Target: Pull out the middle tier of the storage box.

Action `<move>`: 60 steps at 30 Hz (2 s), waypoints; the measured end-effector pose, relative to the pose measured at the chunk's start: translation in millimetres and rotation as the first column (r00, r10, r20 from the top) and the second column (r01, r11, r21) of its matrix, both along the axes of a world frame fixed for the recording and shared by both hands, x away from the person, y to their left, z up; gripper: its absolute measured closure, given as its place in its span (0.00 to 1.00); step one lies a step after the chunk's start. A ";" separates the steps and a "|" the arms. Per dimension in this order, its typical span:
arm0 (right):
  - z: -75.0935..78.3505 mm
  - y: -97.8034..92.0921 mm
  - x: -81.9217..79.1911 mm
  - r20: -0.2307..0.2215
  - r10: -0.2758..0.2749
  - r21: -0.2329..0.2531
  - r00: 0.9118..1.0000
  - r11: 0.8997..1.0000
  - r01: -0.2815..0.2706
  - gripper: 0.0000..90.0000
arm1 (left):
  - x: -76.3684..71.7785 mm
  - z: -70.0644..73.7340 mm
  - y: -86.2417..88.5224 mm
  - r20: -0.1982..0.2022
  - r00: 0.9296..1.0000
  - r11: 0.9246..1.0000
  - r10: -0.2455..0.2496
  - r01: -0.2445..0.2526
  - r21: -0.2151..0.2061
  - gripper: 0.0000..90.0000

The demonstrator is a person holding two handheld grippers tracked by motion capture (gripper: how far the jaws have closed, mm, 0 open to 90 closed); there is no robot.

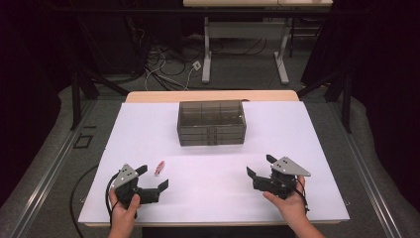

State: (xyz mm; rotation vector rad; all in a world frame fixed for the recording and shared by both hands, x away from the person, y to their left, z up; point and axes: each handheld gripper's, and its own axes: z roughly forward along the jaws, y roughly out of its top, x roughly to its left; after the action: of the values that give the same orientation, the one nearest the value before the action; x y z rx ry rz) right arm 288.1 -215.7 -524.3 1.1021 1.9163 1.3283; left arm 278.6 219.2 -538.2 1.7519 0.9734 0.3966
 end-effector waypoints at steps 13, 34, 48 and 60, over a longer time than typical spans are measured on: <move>-2.8 13.6 6.6 -0.039 0.068 -0.025 0.997 0.997 -0.069 0.36 | -3.3 -1.3 -5.9 -0.005 1.000 0.999 -0.028 0.028 0.015 0.00; 8.5 56.1 44.1 -0.090 0.118 -0.042 0.989 0.992 -0.122 0.42 | -1.9 -3.2 -7.3 -0.017 0.999 0.999 -0.029 0.029 0.023 0.00; 11.2 69.5 59.8 -0.136 0.102 -0.001 0.985 0.995 -0.103 0.45 | -1.0 -3.7 -6.0 -0.026 0.999 0.999 -0.029 0.030 0.036 0.00; 19.4 85.3 72.0 -0.205 0.111 0.048 0.972 0.993 -0.103 0.38 | -0.8 -4.2 -5.7 -0.035 0.999 0.999 -0.025 0.025 0.021 0.00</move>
State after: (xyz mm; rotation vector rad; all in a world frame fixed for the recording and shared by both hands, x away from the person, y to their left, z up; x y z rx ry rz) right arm 360.1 -130.4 -504.9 1.2118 2.1364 1.3571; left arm 277.8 213.5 -542.4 1.7937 0.9745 0.3624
